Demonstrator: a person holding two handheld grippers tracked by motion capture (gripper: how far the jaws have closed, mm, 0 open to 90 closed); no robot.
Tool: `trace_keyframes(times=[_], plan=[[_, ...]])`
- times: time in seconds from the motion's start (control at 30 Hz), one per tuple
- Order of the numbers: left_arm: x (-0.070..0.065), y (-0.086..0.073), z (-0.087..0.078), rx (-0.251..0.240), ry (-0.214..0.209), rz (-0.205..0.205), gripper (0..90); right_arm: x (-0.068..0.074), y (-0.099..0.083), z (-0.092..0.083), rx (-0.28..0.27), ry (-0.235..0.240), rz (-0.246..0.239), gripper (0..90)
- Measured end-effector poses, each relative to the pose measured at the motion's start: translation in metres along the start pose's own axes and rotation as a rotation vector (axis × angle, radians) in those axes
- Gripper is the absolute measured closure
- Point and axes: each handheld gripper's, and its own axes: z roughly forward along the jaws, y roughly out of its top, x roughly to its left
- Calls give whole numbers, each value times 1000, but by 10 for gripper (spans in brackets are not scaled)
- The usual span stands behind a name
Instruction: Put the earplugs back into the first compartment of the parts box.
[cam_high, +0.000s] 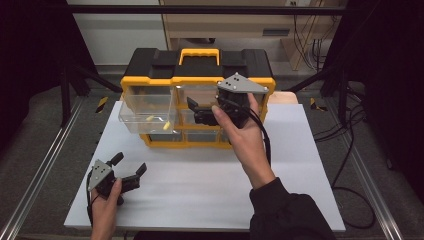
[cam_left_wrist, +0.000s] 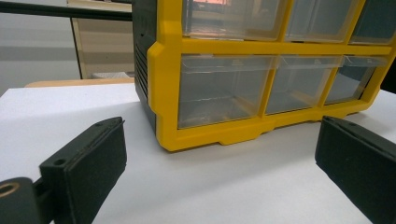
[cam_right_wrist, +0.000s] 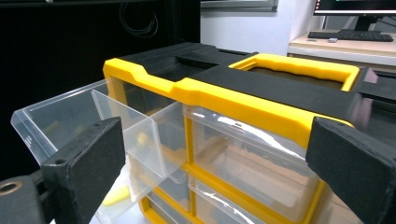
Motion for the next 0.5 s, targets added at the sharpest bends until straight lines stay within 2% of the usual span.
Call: trace_keyframes(times=[0.23, 0.5], plan=[[0, 0, 0, -1, 1, -1, 19, -9, -7, -5, 6, -24, 8, 47], [0, 0, 0, -3, 5, 1, 19, -20, -10, -17, -20, -44, 8, 47]])
